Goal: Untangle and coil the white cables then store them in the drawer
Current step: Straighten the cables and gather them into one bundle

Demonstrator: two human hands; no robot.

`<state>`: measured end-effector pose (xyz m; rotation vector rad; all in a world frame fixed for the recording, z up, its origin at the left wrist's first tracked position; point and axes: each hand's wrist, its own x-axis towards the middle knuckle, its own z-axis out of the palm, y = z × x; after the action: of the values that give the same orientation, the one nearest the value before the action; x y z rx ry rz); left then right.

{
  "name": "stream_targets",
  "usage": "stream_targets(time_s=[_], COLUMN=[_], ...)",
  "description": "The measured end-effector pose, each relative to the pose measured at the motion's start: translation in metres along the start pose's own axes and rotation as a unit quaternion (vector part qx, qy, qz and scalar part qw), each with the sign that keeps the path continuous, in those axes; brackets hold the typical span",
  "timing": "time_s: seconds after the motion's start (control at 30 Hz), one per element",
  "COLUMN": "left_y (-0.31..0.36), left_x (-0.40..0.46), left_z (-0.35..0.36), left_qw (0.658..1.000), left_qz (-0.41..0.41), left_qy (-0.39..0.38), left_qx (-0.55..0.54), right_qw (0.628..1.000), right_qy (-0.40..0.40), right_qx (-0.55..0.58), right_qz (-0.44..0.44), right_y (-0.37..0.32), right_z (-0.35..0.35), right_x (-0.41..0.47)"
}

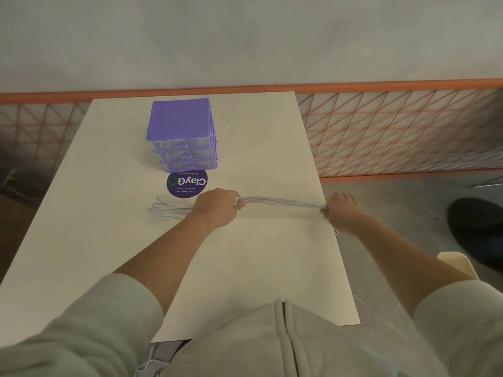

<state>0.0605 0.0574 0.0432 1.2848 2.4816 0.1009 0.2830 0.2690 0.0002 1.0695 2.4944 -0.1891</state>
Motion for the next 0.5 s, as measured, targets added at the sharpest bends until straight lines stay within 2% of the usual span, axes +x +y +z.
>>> stream_targets(time_s=[0.13, 0.27, 0.33, 0.4, 0.5], left_y=[-0.0002, -0.0028, -0.0036, -0.0029, -0.0017], left_x=[-0.0027, -0.0028, -0.0026, -0.0027, -0.0034], left_z=[0.002, 0.0009, -0.0003, -0.0008, -0.0018], left_qw=[1.0, 0.999, 0.999, 0.998, 0.998], left_qz=[-0.01, -0.028, -0.038, -0.046, -0.051], left_qy=[0.001, 0.009, 0.009, 0.005, -0.001], left_qx=[-0.01, -0.021, -0.029, -0.041, -0.044], right_qw=[0.997, 0.985, 0.966, 0.955, 0.962], right_qy=[0.071, 0.053, 0.1, 0.153, 0.107], right_qx=[-0.028, 0.164, 0.235, 0.251, 0.241], right_qz=[-0.003, 0.011, 0.029, 0.051, 0.067], right_y=[0.0057, 0.0068, 0.0069, 0.0049, 0.0009], right_z=[-0.0045, -0.008, -0.0089, -0.0106, -0.0074], right_x=[-0.0013, -0.0023, -0.005, -0.0077, -0.004])
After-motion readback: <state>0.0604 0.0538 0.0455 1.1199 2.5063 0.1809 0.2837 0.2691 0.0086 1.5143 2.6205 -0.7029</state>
